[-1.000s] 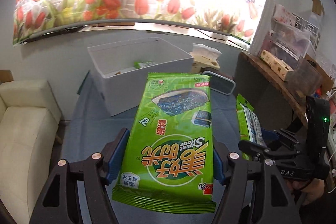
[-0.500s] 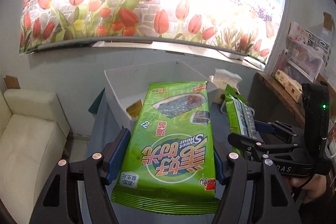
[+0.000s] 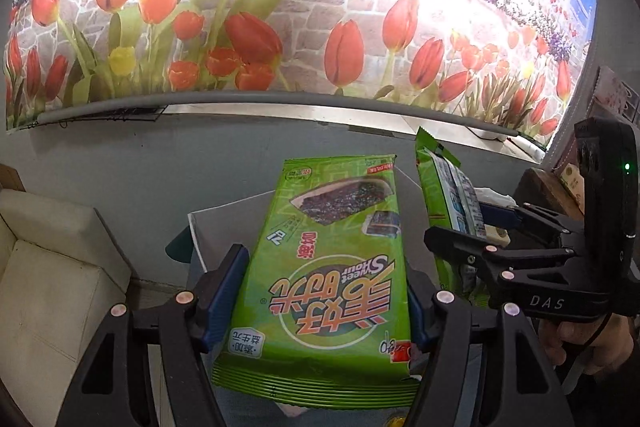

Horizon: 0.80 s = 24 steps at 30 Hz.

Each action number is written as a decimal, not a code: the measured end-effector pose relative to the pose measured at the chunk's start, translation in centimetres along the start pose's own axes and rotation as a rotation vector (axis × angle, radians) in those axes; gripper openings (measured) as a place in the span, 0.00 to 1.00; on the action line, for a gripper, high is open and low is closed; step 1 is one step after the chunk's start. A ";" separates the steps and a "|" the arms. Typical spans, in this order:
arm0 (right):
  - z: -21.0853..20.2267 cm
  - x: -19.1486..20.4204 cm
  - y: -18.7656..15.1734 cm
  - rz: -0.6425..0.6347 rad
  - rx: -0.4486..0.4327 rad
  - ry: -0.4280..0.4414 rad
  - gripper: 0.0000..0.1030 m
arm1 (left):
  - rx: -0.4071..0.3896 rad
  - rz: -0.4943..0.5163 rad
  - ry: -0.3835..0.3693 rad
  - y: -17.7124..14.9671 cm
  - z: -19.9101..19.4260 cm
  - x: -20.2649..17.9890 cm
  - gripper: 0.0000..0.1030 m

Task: Organize snacks
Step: 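Lower the seaweed packet and green bar into the white box and release both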

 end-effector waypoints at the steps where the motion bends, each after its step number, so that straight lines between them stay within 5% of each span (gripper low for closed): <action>1: 0.5 -0.2 0.3 -0.003 0.000 -0.012 0.75 | 0.005 -0.001 0.008 0.1 0.7 0.2 0.71; 4: 2.1 -0.9 0.7 0.000 0.020 -0.039 0.78 | 0.014 0.016 0.031 0.2 2.1 0.5 0.81; 6: 2.9 -1.3 0.4 0.002 0.049 -0.048 0.85 | -0.003 0.010 0.028 0.4 2.3 0.8 0.99; 10: 2.9 -2.1 -0.3 -0.039 0.018 -0.123 1.00 | -0.018 -0.008 0.020 0.0 2.0 1.7 1.00; 24: -0.6 -1.6 -3.0 -0.006 0.010 -0.110 1.00 | -0.014 0.002 0.003 -1.9 -1.6 0.8 1.00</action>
Point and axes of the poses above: each gripper's, at about its wrist camera, not at the fingertips, and z roughly the way its jaws point, x to its left, y to its top, the point moved 9 cm from there along z, roughly the way its jaws point, and after that the axes turned 5 degrees about z, right-handed, at the moved point
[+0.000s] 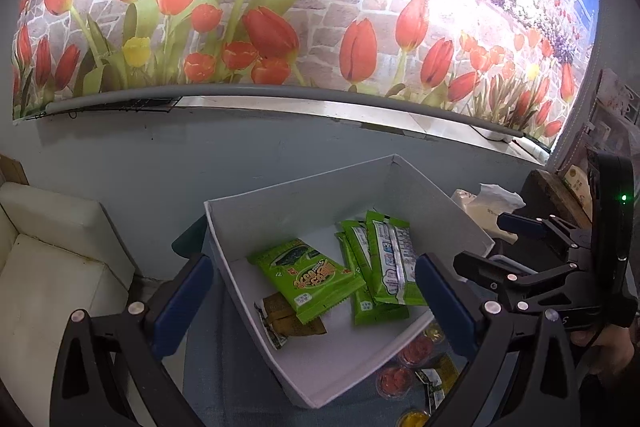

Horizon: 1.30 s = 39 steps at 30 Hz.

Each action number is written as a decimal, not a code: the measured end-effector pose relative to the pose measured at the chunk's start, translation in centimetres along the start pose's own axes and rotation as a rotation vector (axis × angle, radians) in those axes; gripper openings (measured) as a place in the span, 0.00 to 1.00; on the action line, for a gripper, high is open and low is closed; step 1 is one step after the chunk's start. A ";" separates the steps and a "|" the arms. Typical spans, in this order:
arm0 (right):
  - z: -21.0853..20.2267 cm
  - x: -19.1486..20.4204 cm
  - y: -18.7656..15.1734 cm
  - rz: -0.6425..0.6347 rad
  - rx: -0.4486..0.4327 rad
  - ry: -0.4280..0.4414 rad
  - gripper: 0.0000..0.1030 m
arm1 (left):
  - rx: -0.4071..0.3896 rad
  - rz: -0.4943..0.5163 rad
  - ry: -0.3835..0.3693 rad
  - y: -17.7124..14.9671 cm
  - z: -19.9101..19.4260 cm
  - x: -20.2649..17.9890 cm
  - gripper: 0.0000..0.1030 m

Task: Organize snacks
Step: 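Lower the seaweed packet and green bar into the white box and release both, then grasp a gold wrapped snack with the right gripper while the left gripper grasps an orange jelly cup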

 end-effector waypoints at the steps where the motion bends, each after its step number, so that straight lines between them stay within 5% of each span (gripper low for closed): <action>1: -0.7 -0.1 -0.7 0.005 0.001 -0.005 1.00 | -0.013 0.027 -0.003 -0.3 -0.9 -0.6 1.00; 7: -3.4 -1.3 -7.6 0.092 0.025 0.019 1.00 | -0.045 0.071 -0.048 -4.2 -5.6 -4.0 1.00; 10: -2.8 -2.2 -12.0 0.116 0.078 -0.023 1.00 | -0.049 0.097 -0.035 -7.6 -7.4 -5.6 1.00; 15: -0.5 -2.8 -17.2 0.267 0.185 0.026 1.00 | -0.009 0.105 -0.072 -14.4 -9.9 -7.9 1.00; 22: 2.6 -1.1 -18.0 0.192 0.232 -0.061 0.99 | -0.013 0.104 -0.047 -18.4 -13.6 -8.3 1.00; 29: 4.8 -0.4 -18.2 0.196 0.258 -0.117 0.87 | 0.014 0.077 -0.043 -20.7 -14.8 -7.3 1.00; 33: 4.7 0.2 -18.2 0.123 0.249 -0.185 0.63 | 0.013 0.063 -0.047 -21.3 -14.9 -7.0 1.00; 39: 4.3 0.5 -18.3 0.147 0.256 -0.149 0.48 | 0.048 0.068 -0.061 -22.1 -13.5 -7.6 1.00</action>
Point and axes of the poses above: each gripper's, at about its wrist camera, not at the fingertips, and z roughly the way its jaws point, x to its left, y to its top, the point moved 9 cm from there along z, roughly the way its jaws point, and after that the axes turned 5 degrees about z, right-handed, at the moved point
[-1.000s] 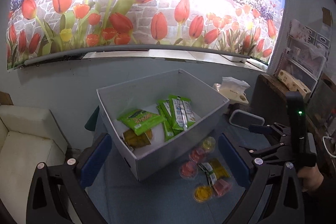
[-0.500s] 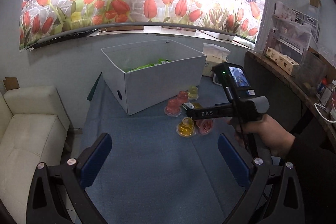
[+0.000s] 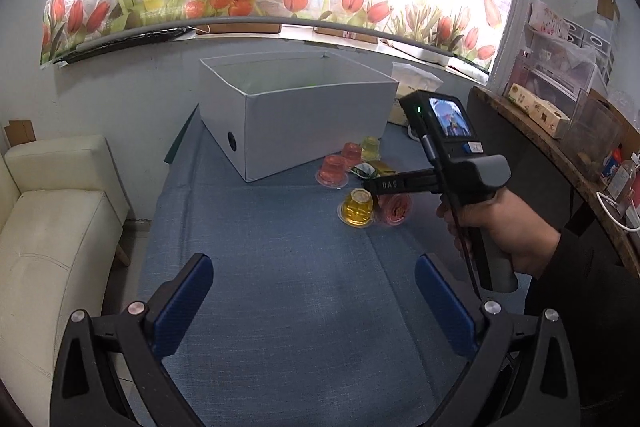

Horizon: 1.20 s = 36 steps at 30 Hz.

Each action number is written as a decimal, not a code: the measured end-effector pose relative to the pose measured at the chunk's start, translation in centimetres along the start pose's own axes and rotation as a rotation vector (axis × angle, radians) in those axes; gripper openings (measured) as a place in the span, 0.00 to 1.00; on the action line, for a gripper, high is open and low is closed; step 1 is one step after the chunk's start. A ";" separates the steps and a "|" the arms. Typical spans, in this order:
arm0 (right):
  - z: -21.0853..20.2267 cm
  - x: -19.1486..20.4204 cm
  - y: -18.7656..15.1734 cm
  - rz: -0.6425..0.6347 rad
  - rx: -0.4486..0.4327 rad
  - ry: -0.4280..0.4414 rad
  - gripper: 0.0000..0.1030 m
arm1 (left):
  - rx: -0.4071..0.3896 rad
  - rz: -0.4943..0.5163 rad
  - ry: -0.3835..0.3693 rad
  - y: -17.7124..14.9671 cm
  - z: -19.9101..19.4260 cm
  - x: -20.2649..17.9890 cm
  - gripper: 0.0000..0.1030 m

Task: Organize snacks
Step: 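Grasp a gold wrapped snack with the right gripper while the left gripper grasps an orange jelly cup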

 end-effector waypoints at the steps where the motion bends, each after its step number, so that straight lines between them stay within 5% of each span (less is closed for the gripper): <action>1: -0.1 -0.1 0.1 0.004 0.003 0.007 0.43 | 0.001 0.011 0.003 0.0 0.2 -0.2 1.00; 15: -7.8 -4.6 -0.5 0.035 -0.107 0.110 0.36 | 0.046 0.119 -0.059 2.0 6.1 -3.5 1.00; 22: -12.5 -7.2 -4.1 0.068 -0.157 0.139 0.36 | 0.128 0.057 -0.035 3.0 12.3 -2.4 1.00; 32: -13.2 -8.5 -7.1 0.110 -0.160 0.166 0.36 | 0.190 0.065 0.014 2.8 17.4 -2.6 0.99; 34: -13.2 -8.5 -7.3 0.116 -0.165 0.168 0.36 | 0.198 0.070 0.024 2.9 18.2 -2.8 0.94; 36: -13.0 -8.5 -7.4 0.126 -0.163 0.178 0.36 | 0.232 0.071 0.024 2.6 18.8 -2.9 0.71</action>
Point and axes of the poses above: each gripper's, at about its wrist camera, not at the fingertips, and z roughly the way its jaws point, x to its left, y to its top, the point moved 9 cm from there along z, roughly the way its jaws point, and after that the axes turned 5 degrees about z, right-handed, at the moved point
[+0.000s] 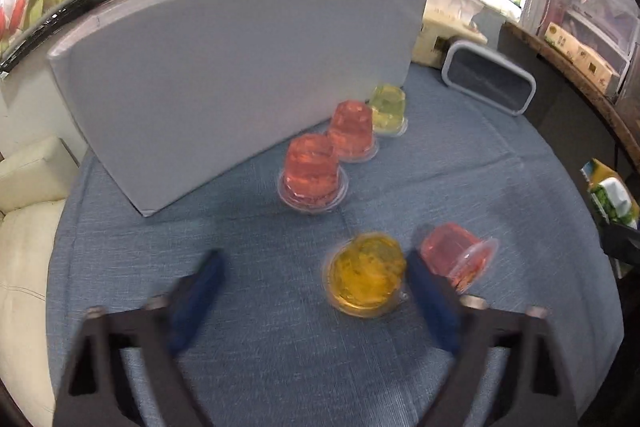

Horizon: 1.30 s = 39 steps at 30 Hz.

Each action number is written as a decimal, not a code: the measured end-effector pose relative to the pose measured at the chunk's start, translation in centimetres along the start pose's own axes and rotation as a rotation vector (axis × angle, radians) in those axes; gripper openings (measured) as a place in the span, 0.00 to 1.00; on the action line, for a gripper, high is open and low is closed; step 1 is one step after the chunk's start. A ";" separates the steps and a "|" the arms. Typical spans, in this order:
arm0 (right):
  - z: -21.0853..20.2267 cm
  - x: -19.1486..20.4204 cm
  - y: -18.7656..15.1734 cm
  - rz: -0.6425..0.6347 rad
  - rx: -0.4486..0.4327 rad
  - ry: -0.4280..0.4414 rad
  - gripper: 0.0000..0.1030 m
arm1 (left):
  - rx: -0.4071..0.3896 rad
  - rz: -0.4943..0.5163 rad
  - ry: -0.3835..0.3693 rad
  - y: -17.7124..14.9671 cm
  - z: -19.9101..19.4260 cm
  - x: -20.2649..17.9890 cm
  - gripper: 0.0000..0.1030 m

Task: Organize snacks
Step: 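Grasp a gold wrapped snack with the right gripper while the left gripper grasps an orange jelly cup, then carry the gold snack and orange jelly cup into the white box and release both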

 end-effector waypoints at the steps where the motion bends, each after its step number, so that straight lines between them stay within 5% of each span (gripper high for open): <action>1: 0.0 0.0 0.0 0.005 0.000 0.007 0.36 | -0.008 0.007 0.009 0.1 -0.1 0.0 0.69; 3: 0.1 0.1 0.0 0.002 0.000 0.008 0.36 | -0.013 0.015 -0.023 0.1 -0.3 -0.5 0.44; 5: 0.1 0.2 0.0 -0.005 -0.002 0.005 0.36 | -0.017 0.020 -0.027 0.2 -0.6 -0.7 0.40; 26: -0.5 2.9 1.5 -0.037 -0.028 0.050 0.36 | -0.138 0.028 -0.109 2.0 -9.0 -0.6 0.39; 39: 1.2 10.2 12.1 -0.116 -0.094 0.124 0.36 | -0.279 -0.046 -0.075 11.4 -14.1 6.0 0.40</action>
Point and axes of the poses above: each gripper's, at about its wrist camera, not at the fingertips, and z roughly the way its jaws point, x to its left, y to its top, the point moved 9 cm from there along z, roughly the way its jaws point, and after that the axes turned 5 degrees about z, right-handed, at the moved point
